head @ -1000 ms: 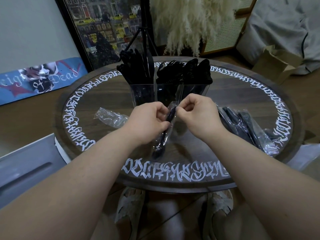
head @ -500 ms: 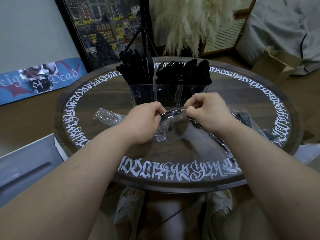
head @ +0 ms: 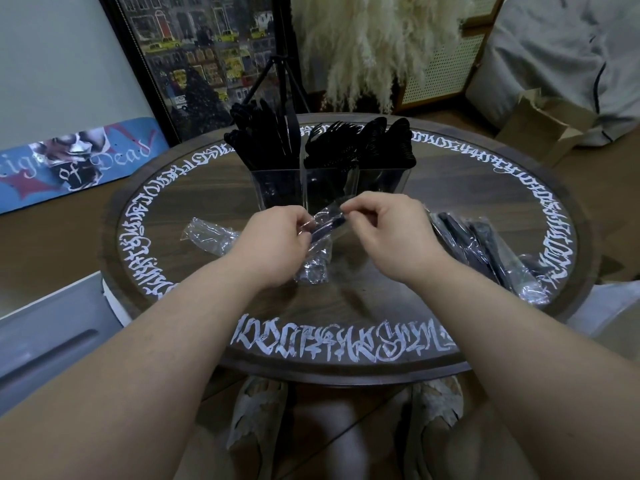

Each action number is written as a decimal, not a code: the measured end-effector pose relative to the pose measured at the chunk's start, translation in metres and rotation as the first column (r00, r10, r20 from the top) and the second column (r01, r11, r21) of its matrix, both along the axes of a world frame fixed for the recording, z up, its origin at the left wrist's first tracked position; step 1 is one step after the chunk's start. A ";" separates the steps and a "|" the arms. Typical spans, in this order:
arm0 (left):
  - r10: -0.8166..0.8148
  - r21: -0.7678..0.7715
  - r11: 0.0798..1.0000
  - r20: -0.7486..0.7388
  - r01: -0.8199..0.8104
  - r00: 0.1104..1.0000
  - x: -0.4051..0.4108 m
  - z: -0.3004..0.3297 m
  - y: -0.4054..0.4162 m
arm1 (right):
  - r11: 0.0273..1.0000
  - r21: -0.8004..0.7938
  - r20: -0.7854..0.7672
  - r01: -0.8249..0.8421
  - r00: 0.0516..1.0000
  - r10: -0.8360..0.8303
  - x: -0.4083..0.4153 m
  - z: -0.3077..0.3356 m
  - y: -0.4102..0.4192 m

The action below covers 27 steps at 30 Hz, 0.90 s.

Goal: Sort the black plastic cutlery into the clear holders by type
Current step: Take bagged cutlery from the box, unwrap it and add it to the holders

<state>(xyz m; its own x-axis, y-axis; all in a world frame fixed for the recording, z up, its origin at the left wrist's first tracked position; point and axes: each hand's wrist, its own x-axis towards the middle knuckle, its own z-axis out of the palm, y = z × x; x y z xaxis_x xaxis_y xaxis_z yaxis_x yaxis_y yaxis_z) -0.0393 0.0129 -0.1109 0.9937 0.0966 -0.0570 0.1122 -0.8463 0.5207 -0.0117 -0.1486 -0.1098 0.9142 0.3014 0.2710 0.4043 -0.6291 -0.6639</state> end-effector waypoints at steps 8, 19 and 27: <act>-0.054 -0.053 0.997 0.015 0.055 0.998 -0.002 0.001 0.002 | 0.995 -0.083 -0.059 0.054 0.996 -0.059 0.003 0.001 0.002; -0.038 -0.181 0.982 0.094 0.054 0.995 -0.005 0.002 0.003 | 0.949 0.292 -0.432 0.118 0.902 0.020 0.017 -0.011 -0.006; 0.114 0.001 0.993 -0.039 -0.114 0.993 -0.005 -0.004 0.030 | 0.872 0.417 -0.492 0.256 0.870 -0.021 0.024 -0.008 -0.021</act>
